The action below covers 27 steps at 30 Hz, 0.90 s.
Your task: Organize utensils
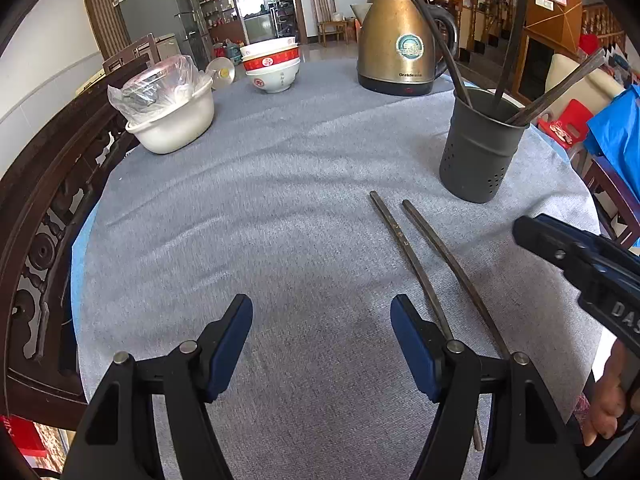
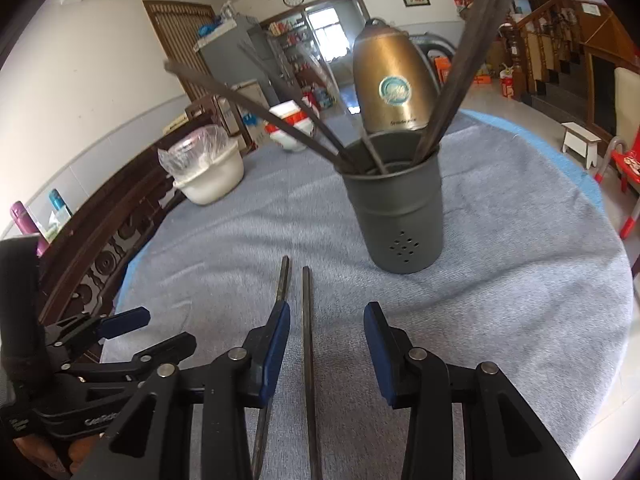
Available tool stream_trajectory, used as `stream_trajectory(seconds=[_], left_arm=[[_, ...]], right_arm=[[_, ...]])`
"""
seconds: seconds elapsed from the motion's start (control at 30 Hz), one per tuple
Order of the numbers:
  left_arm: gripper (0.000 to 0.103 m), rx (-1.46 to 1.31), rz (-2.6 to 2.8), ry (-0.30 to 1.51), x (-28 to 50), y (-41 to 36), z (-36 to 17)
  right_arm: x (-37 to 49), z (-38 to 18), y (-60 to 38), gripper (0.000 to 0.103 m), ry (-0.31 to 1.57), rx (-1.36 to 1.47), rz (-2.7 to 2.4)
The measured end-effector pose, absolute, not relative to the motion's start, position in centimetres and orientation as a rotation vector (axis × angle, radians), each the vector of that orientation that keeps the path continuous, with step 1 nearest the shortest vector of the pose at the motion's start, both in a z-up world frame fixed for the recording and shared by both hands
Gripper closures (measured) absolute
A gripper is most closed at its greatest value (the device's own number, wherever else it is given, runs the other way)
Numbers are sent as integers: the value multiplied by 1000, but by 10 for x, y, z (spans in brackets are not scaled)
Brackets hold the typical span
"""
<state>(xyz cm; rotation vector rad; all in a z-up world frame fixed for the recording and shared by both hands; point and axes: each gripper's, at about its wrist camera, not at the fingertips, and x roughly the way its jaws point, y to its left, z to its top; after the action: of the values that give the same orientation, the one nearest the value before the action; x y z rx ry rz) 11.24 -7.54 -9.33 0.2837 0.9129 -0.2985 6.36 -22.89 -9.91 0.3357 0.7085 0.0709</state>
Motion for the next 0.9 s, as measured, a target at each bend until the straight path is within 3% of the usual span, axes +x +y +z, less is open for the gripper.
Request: stream_trajectory(seconds=[0.3, 0.67, 0.9], left_arm=[[31, 242, -288, 964, 118, -63, -101], [31, 188, -314, 1018, 121, -62, -108], [31, 156, -327, 1046, 127, -62, -109]], right_arm=[[95, -124, -219, 65, 837, 354, 109], [104, -139, -210, 94, 919, 311, 110], [97, -139, -223, 94, 915, 329, 79]])
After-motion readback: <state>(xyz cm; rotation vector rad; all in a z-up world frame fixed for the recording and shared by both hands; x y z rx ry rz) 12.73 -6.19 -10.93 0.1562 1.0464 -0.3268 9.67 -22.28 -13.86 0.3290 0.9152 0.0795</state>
